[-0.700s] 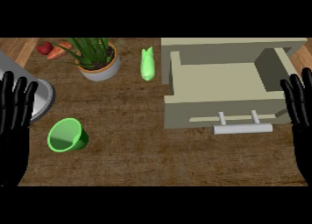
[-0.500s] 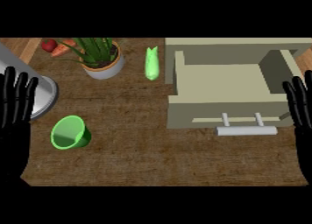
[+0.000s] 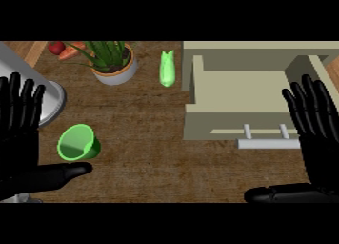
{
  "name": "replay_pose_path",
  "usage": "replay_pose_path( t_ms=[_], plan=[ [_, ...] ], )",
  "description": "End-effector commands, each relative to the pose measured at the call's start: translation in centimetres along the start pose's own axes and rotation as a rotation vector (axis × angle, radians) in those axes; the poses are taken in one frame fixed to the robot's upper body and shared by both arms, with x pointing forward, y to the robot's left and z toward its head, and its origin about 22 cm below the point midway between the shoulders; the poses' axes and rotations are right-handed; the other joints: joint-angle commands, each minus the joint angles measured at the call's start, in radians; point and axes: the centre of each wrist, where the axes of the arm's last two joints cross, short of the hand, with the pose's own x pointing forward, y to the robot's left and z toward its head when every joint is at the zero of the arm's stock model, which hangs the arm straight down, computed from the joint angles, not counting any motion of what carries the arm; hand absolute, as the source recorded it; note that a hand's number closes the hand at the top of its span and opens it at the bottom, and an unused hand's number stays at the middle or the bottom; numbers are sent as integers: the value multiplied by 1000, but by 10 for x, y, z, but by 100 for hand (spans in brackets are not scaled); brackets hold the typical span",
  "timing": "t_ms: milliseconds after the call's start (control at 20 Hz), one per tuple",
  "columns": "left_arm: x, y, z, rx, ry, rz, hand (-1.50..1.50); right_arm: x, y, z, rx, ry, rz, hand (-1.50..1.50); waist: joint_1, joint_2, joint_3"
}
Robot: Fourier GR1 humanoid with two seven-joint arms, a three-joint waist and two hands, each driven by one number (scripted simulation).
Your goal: Pick up the cup, place it into the drawer and close the drawer
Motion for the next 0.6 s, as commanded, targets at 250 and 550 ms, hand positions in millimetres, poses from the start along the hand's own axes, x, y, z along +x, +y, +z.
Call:
replay_pose_path(
  t_ms=[250,550],
  plan=[
    [-4,-21,-8,25,18,44,-150,-2,-19,5,8,4,-22,-150,-2,0,0],
    [-20,22,0,39,39,23,-150,-10,0,-9,-3,-1,-29,-150,2,0,0]
  ],
)
